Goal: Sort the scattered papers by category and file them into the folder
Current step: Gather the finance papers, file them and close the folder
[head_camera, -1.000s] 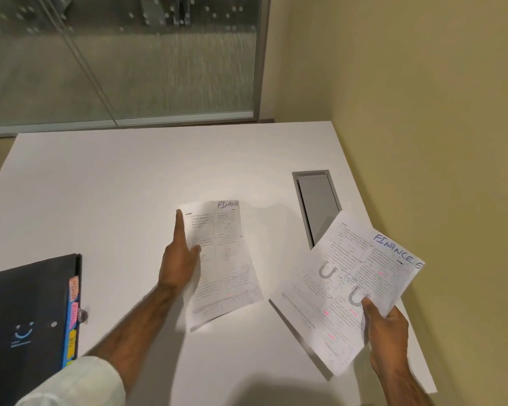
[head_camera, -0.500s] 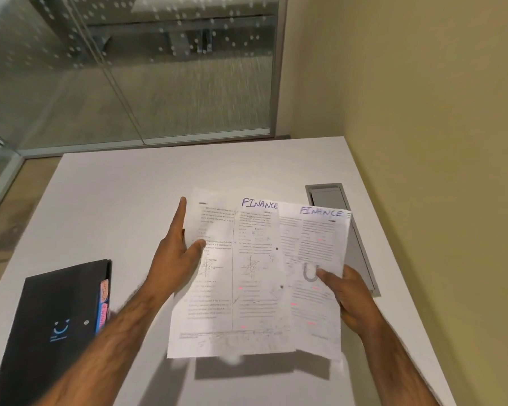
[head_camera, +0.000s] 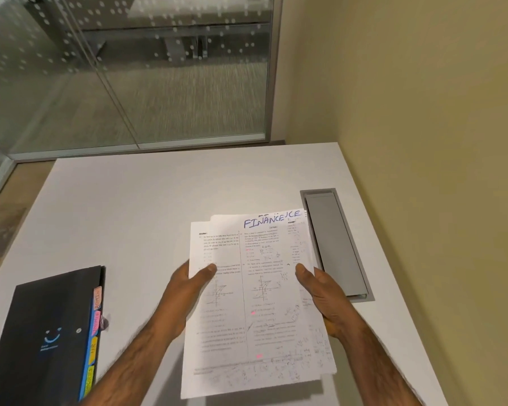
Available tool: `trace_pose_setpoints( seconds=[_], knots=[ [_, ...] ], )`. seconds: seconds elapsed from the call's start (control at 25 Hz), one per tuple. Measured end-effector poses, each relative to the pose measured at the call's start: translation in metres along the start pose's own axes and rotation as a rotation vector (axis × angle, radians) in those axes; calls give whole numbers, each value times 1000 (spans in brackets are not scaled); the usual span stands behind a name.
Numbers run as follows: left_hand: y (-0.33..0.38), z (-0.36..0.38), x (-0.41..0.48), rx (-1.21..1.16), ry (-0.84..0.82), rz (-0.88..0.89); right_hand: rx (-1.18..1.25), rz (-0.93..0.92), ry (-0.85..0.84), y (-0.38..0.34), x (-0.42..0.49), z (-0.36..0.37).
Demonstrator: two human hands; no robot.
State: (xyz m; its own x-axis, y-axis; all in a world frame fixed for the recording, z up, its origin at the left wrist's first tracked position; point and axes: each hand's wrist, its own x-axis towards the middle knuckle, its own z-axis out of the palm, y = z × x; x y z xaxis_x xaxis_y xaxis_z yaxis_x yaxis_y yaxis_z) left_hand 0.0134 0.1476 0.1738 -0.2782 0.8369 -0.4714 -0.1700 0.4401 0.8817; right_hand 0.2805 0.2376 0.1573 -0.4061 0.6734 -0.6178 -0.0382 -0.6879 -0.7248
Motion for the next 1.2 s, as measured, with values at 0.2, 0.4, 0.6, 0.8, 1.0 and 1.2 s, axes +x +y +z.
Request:
trace_pose_setpoints(
  seconds=[0.2,0.4,0.6,0.8,1.0,1.2],
  knots=[
    [-1,13,-10,-90,-187,-84,-144,-75,-50,-3,7,4],
    [7,11,1,108,-6,89,-316,-199,168,-7,11,13],
    [7,15,5,189,-18,160,-284,-317,297,-4,10,20],
    [-6,17,6,182,-16,161,-368,-298,279,6,19,20],
    [-23,21,10,234,5,149,-413,-297,310,20,24,25],
    [-20,16,10,203,11,202,-409,-348,313,18,22,26]
  ],
)
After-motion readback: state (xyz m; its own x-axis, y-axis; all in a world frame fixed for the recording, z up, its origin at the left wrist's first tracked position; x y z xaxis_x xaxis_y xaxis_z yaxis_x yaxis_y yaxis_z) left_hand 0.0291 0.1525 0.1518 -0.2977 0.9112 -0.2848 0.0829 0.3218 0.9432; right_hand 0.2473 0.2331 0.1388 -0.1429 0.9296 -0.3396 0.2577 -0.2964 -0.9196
